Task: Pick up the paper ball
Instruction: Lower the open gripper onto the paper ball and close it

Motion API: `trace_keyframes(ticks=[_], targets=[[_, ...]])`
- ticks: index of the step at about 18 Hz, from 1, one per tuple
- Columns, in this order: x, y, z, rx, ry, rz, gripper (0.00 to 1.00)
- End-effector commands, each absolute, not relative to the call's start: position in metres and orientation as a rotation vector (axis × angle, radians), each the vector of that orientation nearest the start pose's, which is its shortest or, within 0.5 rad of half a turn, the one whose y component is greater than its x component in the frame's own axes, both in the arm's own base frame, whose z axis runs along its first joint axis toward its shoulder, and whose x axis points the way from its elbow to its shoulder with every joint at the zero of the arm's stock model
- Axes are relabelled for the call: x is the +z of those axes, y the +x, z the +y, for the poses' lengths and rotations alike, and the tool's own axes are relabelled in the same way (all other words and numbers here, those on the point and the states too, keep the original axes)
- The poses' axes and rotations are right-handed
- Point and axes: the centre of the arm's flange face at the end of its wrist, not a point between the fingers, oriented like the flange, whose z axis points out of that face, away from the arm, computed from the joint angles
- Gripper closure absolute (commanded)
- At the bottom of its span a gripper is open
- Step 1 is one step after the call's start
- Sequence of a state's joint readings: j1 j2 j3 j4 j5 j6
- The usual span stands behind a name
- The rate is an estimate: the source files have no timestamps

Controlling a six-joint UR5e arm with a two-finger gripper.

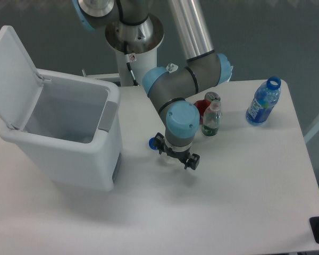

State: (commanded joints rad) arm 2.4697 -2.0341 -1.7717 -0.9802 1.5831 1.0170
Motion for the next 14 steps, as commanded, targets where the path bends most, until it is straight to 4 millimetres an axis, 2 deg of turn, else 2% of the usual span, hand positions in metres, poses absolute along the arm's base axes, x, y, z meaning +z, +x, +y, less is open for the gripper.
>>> trace_keyframes(ticks=[1,4,5,7,12,14], targets=[[0.1952,-0.3802,0.4711,-0.083,-3.186,0.189,0.12],[0.1959,-0.3801,0.4709,-0.082,-3.187,0.192,0.38],[0.1960,-0.3801,0.4709,-0.082,-3.188,0.192,0.52],[0.1964,-0.3806,0.4709,-0.079,-3.190,0.192,0.73],[0.1980,-0.3811,0.4699,-0.078,-3.191,0.190,0.98],[0.1980,-0.3811,0.4699,-0.078,-3.191,0.190,1.00]])
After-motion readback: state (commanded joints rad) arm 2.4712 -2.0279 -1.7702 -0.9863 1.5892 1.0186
